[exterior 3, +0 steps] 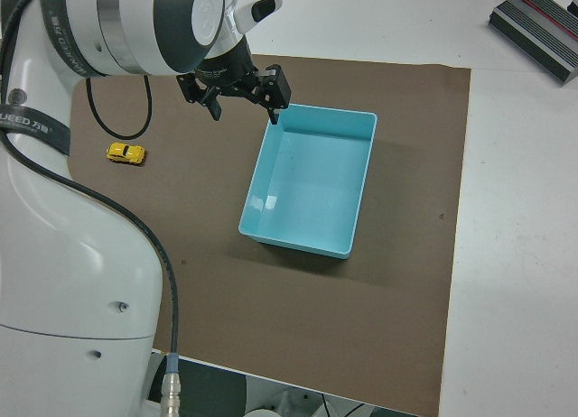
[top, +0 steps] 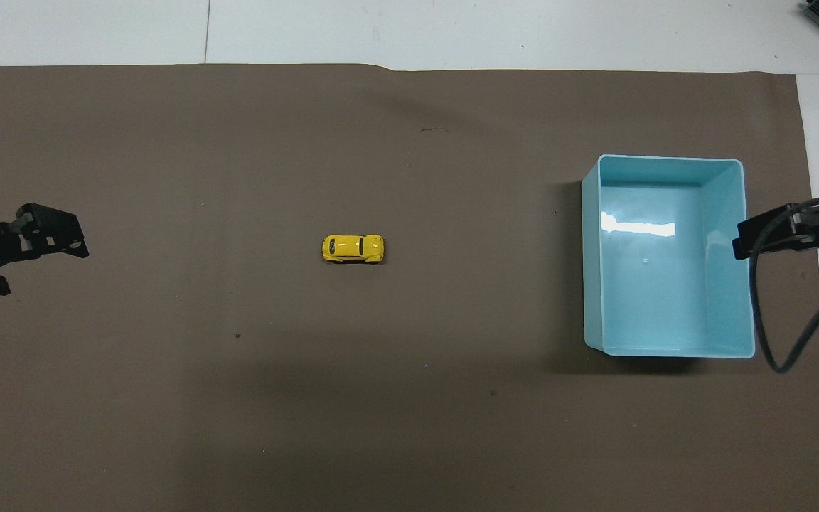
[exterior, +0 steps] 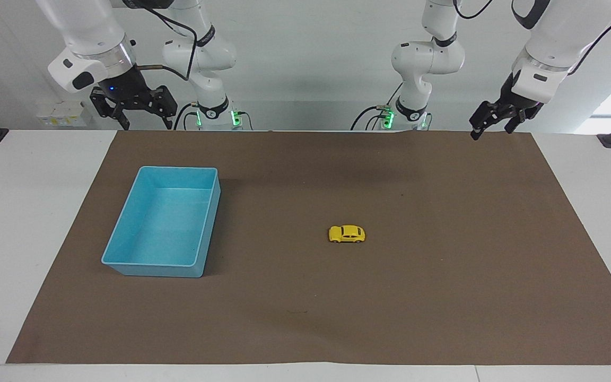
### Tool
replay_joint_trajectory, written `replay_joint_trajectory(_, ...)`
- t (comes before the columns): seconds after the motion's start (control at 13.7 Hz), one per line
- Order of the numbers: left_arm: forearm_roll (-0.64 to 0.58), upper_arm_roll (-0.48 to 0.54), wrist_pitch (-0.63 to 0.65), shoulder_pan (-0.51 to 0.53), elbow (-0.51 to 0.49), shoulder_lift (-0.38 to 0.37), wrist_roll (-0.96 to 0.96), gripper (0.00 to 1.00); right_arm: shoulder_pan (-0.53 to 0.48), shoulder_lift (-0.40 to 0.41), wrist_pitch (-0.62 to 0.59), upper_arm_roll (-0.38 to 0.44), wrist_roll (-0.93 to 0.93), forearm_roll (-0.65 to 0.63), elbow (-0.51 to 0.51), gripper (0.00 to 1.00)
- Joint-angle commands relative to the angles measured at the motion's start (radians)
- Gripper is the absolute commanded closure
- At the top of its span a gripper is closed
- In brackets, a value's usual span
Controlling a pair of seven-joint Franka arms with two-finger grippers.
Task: Wind up and store yellow beetle car
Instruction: 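Reach the left gripper over to the yellow beetle car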
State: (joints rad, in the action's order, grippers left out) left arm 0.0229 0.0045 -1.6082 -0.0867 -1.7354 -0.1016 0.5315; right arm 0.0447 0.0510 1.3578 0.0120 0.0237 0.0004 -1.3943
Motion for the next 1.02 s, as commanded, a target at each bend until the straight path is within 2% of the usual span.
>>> replay_joint_trajectory(0.0, 0.021, 0.005, -0.050, -0.013, -0.036, 0.009, 0.228, 0.00, -0.011, -0.003, 0.006, 0.002, -0.028, 0.021, 0.000, 0.00)
replay_joint_trajectory(0.15, 0.028, 0.005, -0.114, -0.062, -0.068, 0.019, 0.472, 0.00, -0.011, -0.003, 0.007, 0.002, -0.028, 0.021, 0.000, 0.00)
replay_joint_trajectory(0.44, 0.028, 0.003, -0.199, -0.090, -0.119, 0.023, 0.785, 0.00, -0.011, -0.003, 0.006, 0.002, -0.028, 0.021, 0.001, 0.00)
replay_joint_trajectory(0.73, 0.044, 0.003, -0.276, -0.140, -0.139, 0.065, 1.037, 0.00, -0.011, -0.003, 0.006, 0.002, -0.028, 0.021, 0.001, 0.00)
replay_joint_trajectory(0.95, 0.055, 0.003, -0.337, -0.218, -0.141, 0.118, 1.200, 0.00, -0.011, -0.003, 0.006, 0.002, -0.028, 0.021, 0.001, 0.00)
